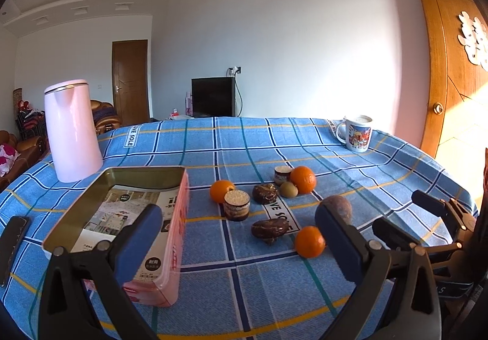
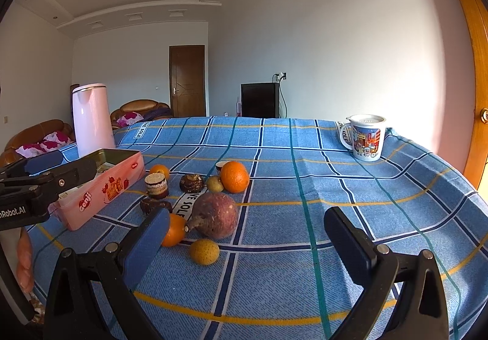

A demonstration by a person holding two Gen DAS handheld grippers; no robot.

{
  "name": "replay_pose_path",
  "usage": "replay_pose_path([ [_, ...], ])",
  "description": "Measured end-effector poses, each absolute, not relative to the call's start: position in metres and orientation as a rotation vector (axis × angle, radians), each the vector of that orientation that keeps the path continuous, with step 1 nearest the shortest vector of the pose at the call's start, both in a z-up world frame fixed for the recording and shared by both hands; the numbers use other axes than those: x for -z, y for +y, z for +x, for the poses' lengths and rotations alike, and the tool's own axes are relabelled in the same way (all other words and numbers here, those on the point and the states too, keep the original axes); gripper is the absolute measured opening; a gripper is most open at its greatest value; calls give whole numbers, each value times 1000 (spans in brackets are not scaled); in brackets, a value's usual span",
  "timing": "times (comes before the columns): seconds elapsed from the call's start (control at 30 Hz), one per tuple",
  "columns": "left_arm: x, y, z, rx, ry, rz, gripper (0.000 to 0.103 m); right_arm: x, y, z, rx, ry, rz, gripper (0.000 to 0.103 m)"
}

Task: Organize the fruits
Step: 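Grasp the small yellow fruit with the right tool while the left tool grasps an orange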

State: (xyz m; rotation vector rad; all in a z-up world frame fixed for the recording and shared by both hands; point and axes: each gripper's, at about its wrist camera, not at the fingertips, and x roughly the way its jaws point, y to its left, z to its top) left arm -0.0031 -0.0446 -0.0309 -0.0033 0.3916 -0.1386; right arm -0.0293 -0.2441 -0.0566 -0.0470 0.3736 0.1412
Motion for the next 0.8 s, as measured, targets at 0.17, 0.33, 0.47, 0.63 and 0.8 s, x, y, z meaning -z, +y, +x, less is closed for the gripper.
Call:
replay_pose_path([
  [0.17,43,-58,1,173,437,21,103,69,-244,-24,-195,442,-46,91],
  [0.33,50,-59,6,193,476,12,101,80,-232,-14,-251,519,-78,72],
  [0.47,53,-58,8,207,497,2,96,87,-228,-1,-288,593,-68,57],
  [0.63,58,-68,12,260,535,6,84,91,-224,5,-337,649,-87,35],
  [0.8,59,-83,16,291,558,36,79,92,-233,-2,-362,629,-54,30],
])
